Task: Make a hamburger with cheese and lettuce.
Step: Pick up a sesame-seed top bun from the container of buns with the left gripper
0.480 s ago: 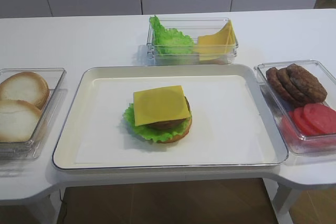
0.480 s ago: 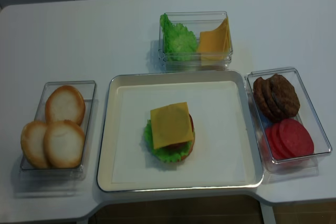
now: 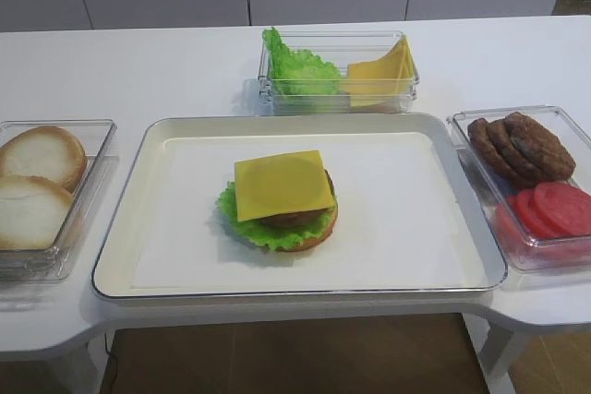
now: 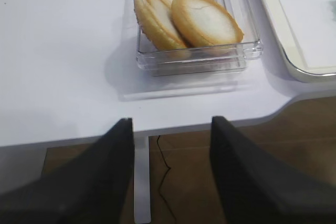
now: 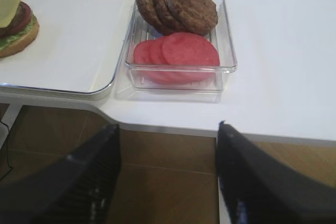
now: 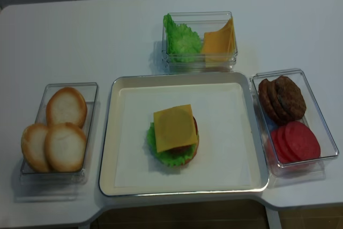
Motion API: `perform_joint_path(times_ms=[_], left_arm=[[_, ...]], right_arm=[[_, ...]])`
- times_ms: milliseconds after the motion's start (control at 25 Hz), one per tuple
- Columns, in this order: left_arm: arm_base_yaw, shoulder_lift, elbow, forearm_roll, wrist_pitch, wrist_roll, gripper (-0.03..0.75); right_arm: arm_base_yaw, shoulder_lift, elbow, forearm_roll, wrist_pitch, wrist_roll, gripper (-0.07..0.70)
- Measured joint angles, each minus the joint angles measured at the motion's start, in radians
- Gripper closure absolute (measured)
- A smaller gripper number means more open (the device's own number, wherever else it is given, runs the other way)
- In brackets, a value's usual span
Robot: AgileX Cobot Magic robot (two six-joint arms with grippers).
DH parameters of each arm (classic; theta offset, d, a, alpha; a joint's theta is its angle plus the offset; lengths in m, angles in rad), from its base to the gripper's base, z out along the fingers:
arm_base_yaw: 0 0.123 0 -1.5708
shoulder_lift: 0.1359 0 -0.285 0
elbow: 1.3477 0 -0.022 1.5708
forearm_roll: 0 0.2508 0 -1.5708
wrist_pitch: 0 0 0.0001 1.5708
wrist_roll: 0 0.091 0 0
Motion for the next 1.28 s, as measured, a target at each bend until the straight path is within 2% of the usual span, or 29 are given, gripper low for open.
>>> perform_joint_path(times_ms=[600,760,880,1280], left_arm=[[0.0,0.0,0.0,0.0,0.0,0.0,0.362],[0.0,0.008,-0.028,-0.007,0.006,-0.113,0.362],[0.0,0.077,-0.082,-0.013,0.005,-0.201,0.362],[0.0,0.534,-0.272,-0.014,0.01,-0.309,0.362]], right_arm=[[0.0,0.0,0.0,0.0,0.0,0.0,0.186],[0.0,0.0,0.0,0.0,0.0,0.0,0.186],[0.0,0.0,0.0,0.0,0.0,0.0,0.186],[0.0,0.0,0.0,0.0,0.0,0.0,0.186]])
